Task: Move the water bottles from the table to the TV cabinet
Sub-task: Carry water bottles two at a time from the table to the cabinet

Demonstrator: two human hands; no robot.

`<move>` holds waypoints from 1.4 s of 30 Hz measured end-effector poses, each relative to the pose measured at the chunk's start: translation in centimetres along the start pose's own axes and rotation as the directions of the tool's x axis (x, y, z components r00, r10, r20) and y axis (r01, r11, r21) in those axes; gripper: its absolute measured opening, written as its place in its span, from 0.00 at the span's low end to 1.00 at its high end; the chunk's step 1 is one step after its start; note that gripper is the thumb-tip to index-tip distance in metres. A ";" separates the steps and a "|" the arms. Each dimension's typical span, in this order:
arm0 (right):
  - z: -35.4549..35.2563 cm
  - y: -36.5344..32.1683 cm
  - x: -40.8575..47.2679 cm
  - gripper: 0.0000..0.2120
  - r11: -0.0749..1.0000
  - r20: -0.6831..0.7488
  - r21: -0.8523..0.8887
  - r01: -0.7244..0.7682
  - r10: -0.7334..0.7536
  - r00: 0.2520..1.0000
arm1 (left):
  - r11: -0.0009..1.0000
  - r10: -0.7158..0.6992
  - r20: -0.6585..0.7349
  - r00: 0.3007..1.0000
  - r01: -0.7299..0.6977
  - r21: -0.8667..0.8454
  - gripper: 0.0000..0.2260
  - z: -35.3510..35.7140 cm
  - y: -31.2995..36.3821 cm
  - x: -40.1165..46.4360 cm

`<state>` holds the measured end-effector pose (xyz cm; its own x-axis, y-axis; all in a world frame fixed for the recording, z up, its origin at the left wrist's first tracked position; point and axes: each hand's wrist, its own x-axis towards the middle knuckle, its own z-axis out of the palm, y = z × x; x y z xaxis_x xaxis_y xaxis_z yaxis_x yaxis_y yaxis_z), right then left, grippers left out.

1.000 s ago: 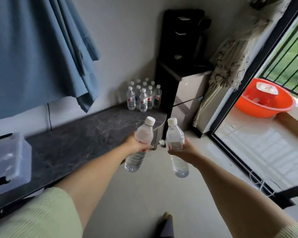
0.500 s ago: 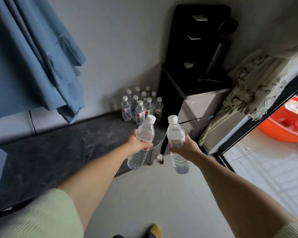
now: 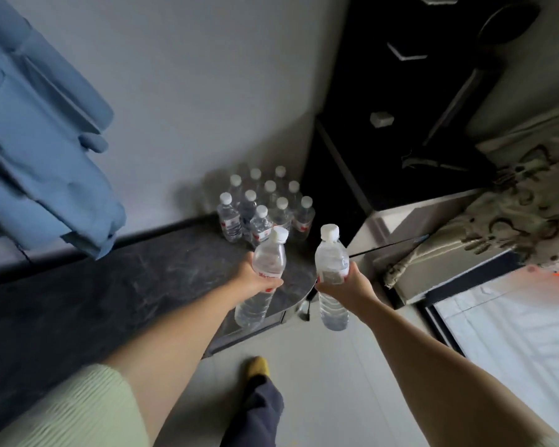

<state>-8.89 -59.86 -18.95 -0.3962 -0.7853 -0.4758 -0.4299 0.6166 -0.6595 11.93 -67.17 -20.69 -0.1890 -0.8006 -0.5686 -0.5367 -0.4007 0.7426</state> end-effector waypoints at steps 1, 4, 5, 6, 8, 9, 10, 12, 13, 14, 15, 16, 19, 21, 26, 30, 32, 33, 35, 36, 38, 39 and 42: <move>0.3 -0.3 1.2 0.28 1.000 0.000 0.001 -0.008 0.008 1.000 | 1.000 -0.012 -0.006 1.000 0.012 -0.005 0.31 -0.1 0.0 1.2; 1.4 -0.8 4.7 0.27 0.998 -0.022 0.026 -0.053 0.054 0.998 | 0.999 -0.045 -0.037 0.998 0.045 -0.018 0.30 -0.4 -0.3 5.3; 1.8 -0.7 5.5 0.26 0.997 -0.025 0.039 -0.066 0.067 0.997 | 0.998 -0.051 -0.047 0.998 0.050 -0.023 0.30 -0.3 -0.6 6.2; 2.2 -0.7 6.4 0.23 0.996 -0.024 0.045 -0.077 0.078 0.997 | 0.998 -0.062 -0.058 0.996 0.061 -0.029 0.30 -0.1 -0.8 7.3; 2.9 -0.5 7.9 0.18 0.996 -0.009 0.047 -0.077 0.078 0.997 | 0.994 -0.095 -0.087 0.992 0.090 -0.060 0.29 0.7 -1.2 9.0; 3.4 -0.3 9.0 0.17 0.995 0.002 0.056 -0.078 0.078 0.997 | 0.991 -0.112 -0.104 0.988 0.103 -0.085 0.29 1.3 -1.4 10.0; 3.8 -0.2 9.7 0.18 0.994 0.010 0.066 -0.082 0.082 0.997 | 0.988 -0.118 -0.119 0.986 0.104 -0.117 0.29 1.8 -1.4 10.6; 4.6 0.4 11.6 0.23 0.992 0.005 0.077 -0.096 0.096 0.995 | 0.979 -0.116 -0.151 0.982 0.088 -0.182 0.28 3.3 -1.5 12.2; 5.0 0.7 12.4 0.25 0.992 -0.008 0.086 -0.094 0.096 0.995 | 0.976 -0.111 -0.169 0.979 0.076 -0.206 0.27 4.0 -1.6 12.9; 5.5 1.1 13.4 0.26 0.990 -0.017 0.102 -0.092 0.095 0.995 | 0.973 -0.108 -0.186 0.977 0.065 -0.222 0.28 4.8 -1.7 13.7; 6.0 1.4 14.4 0.27 0.989 -0.027 0.123 -0.086 0.090 0.996 | 0.972 -0.096 -0.208 0.973 0.047 -0.231 0.28 5.4 -1.6 14.5; 6.5 1.7 15.4 0.27 0.985 -0.037 0.155 -0.079 0.086 0.996 | 0.972 -0.069 -0.231 0.970 0.014 -0.234 0.28 6.1 -1.5 15.4; 8.0 2.8 19.0 0.27 0.978 -0.089 0.201 -0.061 0.080 0.993 | 0.962 0.004 -0.303 0.953 -0.086 -0.259 0.28 8.2 -1.5 18.2; 8.8 3.7 21.2 0.24 0.977 -0.123 0.203 -0.059 0.085 0.989 | 0.955 0.001 -0.355 0.935 -0.106 -0.278 0.31 9.6 -1.5 19.7; 10.4 5.5 25.2 0.37 0.973 -0.117 0.229 -0.036 0.065 0.991 | 0.923 -0.058 -0.522 0.851 -0.153 -0.353 0.33 12.8 -1.4 22.0; 11.0 6.5 26.6 0.41 0.969 -0.095 0.246 -0.030 0.056 0.994 | 0.932 -0.045 -0.601 0.798 -0.183 -0.314 0.33 14.2 -1.1 22.7; 11.0 7.0 26.9 0.40 0.972 -0.088 0.235 -0.010 0.032 0.996 | 0.939 0.005 -0.618 0.786 -0.217 -0.267 0.34 14.5 -1.2 22.8; 10.9 7.1 26.8 0.40 0.973 -0.087 0.231 0.007 0.013 0.996 | 0.941 0.036 -0.618 0.785 -0.234 -0.243 0.35 14.5 -1.3 22.7; 10.8 7.1 26.7 0.38 0.977 -0.082 0.209 0.038 -0.021 0.996 | 0.948 0.078 -0.606 0.792 -0.247 -0.201 0.35 14.3 -1.7 22.5; 10.8 7.1 26.6 0.38 0.979 -0.077 0.202 0.042 -0.027 0.997 | 0.953 0.086 -0.604 0.792 -0.243 -0.183 0.35 14.2 -1.8 22.4; 10.6 6.7 26.3 0.39 0.978 -0.069 0.205 0.031 -0.017 0.997 | 0.960 0.095 -0.597 0.796 -0.233 -0.158 0.35 13.8 -1.6 22.2; 10.5 6.5 26.1 0.41 0.979 -0.065 0.203 0.026 -0.013 0.998 | 0.962 0.094 -0.588 0.803 -0.227 -0.155 0.35 13.7 -1.4 22.1; 9.8 6.2 25.1 0.45 0.980 -0.008 0.200 0.000 0.002 1.000 | 0.962 0.060 -0.522 0.851 -0.190 -0.199 0.37 12.8 -1.1 21.4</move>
<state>-13.57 -76.32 -40.63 -0.4035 -0.7838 -0.4720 -0.2590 0.5926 -0.7627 -2.04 -78.16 -38.20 0.2365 -0.9378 -0.2541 -0.3170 -0.3217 0.8922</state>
